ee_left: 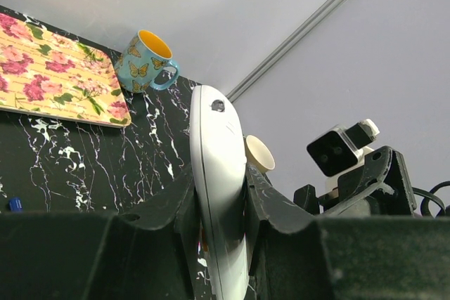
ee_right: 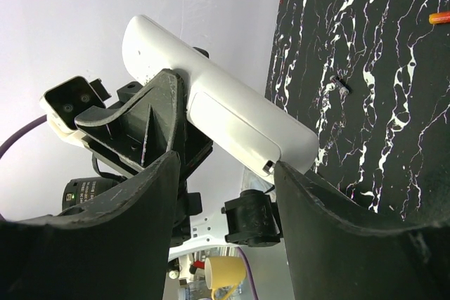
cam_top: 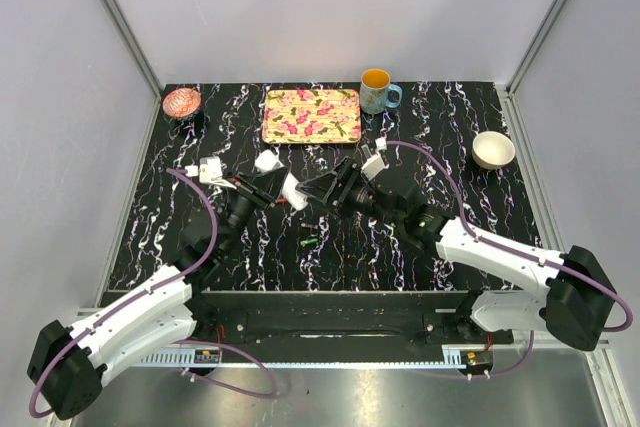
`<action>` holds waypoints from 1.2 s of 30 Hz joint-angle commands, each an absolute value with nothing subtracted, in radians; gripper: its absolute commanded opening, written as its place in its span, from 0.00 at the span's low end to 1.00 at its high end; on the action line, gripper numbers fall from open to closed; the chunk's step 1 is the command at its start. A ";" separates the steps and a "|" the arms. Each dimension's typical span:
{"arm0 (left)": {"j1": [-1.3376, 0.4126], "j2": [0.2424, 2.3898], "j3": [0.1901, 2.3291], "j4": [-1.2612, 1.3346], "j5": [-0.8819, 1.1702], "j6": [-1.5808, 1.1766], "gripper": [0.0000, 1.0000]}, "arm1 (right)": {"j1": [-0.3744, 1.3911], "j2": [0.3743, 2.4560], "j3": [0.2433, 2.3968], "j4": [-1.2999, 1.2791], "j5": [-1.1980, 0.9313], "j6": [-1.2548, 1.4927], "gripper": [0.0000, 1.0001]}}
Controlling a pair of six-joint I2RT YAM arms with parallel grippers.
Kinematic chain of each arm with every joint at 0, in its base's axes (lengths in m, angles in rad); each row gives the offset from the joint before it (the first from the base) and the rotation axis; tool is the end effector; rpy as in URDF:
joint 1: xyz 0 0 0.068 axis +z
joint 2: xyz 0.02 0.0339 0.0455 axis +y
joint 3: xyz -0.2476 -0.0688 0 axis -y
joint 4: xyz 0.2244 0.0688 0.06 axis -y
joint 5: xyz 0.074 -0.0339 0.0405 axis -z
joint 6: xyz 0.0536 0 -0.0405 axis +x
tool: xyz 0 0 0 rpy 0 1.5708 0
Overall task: Load the batteries into the remote control
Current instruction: Remove the battery cover from the remote control.
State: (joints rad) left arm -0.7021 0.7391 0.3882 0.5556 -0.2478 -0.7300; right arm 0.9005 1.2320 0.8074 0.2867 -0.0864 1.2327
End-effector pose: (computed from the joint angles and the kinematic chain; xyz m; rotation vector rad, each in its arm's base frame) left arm 0.1548 -0.1138 0.2851 -0.2393 1.4301 -1.0215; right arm 0.1784 0.2326 0.2917 0.2579 1.9964 1.5757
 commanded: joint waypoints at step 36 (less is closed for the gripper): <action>-0.758 0.742 0.364 0.649 -0.330 -0.654 0.00 | 0.888 1.262 0.856 0.436 -0.141 1.230 0.58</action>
